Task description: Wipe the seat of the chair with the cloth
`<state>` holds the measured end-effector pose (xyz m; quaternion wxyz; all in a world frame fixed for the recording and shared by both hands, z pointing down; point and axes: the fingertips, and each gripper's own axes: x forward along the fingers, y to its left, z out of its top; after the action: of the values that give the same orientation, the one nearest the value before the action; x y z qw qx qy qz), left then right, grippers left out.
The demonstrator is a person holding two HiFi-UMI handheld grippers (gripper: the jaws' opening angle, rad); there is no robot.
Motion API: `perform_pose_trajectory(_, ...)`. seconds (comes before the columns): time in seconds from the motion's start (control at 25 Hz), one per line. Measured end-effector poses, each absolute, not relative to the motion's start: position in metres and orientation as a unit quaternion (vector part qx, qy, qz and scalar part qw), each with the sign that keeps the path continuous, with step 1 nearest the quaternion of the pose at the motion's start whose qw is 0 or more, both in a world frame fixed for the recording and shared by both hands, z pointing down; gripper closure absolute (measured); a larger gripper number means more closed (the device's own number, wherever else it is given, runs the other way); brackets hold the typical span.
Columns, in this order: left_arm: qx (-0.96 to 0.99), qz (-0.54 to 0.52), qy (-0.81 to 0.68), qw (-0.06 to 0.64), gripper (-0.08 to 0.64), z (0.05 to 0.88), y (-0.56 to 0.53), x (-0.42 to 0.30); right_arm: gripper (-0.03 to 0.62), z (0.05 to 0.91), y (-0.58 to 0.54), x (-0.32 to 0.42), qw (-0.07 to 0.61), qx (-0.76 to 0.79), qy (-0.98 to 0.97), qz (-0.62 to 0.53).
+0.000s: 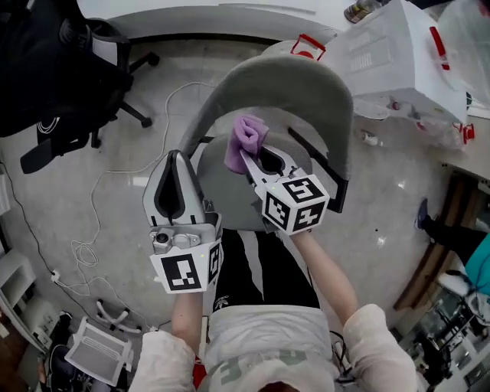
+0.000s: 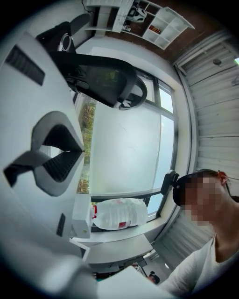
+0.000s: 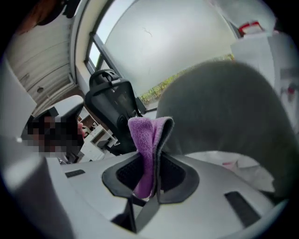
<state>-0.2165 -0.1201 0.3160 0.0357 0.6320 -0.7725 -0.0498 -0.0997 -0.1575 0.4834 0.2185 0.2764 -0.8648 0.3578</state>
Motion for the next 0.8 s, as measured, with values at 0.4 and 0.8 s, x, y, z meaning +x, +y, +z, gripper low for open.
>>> perform_pose_trajectory(0.4,0.59,-0.054,-0.802,0.074,0.548,0.449,-0.073,-0.241,0.497,0.676,-0.088,-0.16,0.307,0.228,-0.805,0.453)
perform_pose_trajectory(0.8,0.601,-0.032,-0.793,0.094,0.548,0.483,-0.05,-0.233,0.499,0.742,-0.072,-0.179,0.327,0.231,-0.739,0.542)
